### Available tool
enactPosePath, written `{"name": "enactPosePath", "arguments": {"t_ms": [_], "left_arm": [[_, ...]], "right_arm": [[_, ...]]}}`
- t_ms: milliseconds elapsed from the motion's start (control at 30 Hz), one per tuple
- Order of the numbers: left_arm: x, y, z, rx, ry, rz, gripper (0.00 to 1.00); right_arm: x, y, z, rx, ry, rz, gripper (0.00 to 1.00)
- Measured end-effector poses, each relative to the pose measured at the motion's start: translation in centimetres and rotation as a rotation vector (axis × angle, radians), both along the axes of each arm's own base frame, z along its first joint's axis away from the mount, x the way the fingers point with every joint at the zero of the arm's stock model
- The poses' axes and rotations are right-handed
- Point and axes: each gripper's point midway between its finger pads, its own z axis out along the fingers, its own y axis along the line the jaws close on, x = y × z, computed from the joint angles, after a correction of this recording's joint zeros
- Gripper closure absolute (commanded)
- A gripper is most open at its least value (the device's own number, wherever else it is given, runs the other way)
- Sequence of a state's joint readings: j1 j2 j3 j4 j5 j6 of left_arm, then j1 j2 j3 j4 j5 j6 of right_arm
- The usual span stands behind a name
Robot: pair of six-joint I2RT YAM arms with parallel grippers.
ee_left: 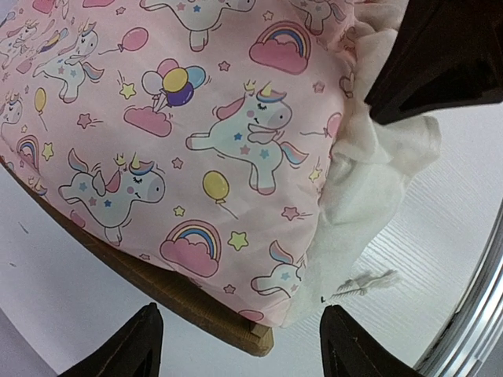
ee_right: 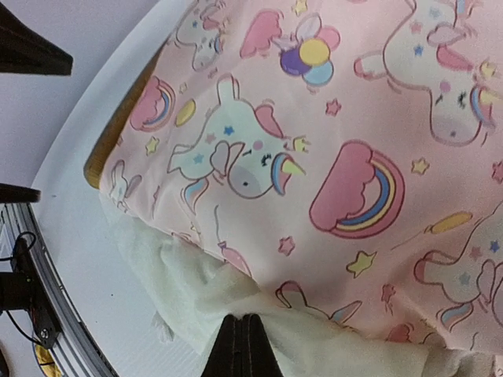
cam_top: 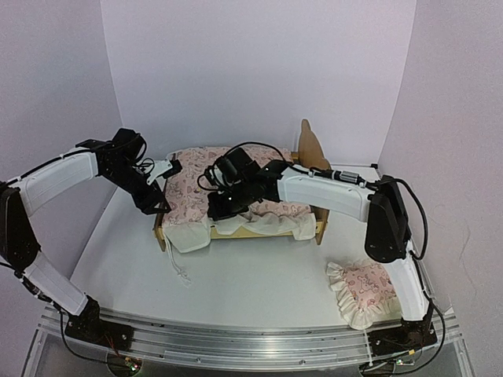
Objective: Set up the pet bed
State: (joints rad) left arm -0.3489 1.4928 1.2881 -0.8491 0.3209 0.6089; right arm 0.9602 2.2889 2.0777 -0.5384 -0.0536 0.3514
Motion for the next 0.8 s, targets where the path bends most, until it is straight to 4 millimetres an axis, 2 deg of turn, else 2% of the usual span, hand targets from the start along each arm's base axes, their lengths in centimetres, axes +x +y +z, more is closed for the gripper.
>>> {"name": "enactPosePath", "arguments": {"t_ms": [100,233,400,500,700,800], "left_arm": [[-0.5,0.6,0.3,0.032,-0.015,-0.016,0.33],[-1.2,0.9,0.9,0.059,-0.048,-0.073,0.35],[-3.2,1.0,0.7,0.067,-0.049,-0.165,0.45],[-4.4,0.8,-0.9,0.056,-0.004,-0.183,0.48],[-7.9,-0.3,-6.8,0.058,0.112,-0.220,0.42],[-8.5,-1.2,-7.8,0.034,0.141,-0.179,0.45]], "right_arm": [[1.2,0.2,1.4,0.040,-0.043,-0.019,1.00],[3.6,-0.6,2.3,0.062,-0.088,-0.071,1.00],[6.4,-2.2,2.8,0.067,-0.126,-0.136,1.00],[7.8,-2.9,3.1,0.071,-0.151,-0.171,1.00],[8.3,-3.1,2.6,0.071,-0.163,-0.186,1.00],[8.1,-3.1,2.0,0.070,-0.161,-0.183,1.00]]}}
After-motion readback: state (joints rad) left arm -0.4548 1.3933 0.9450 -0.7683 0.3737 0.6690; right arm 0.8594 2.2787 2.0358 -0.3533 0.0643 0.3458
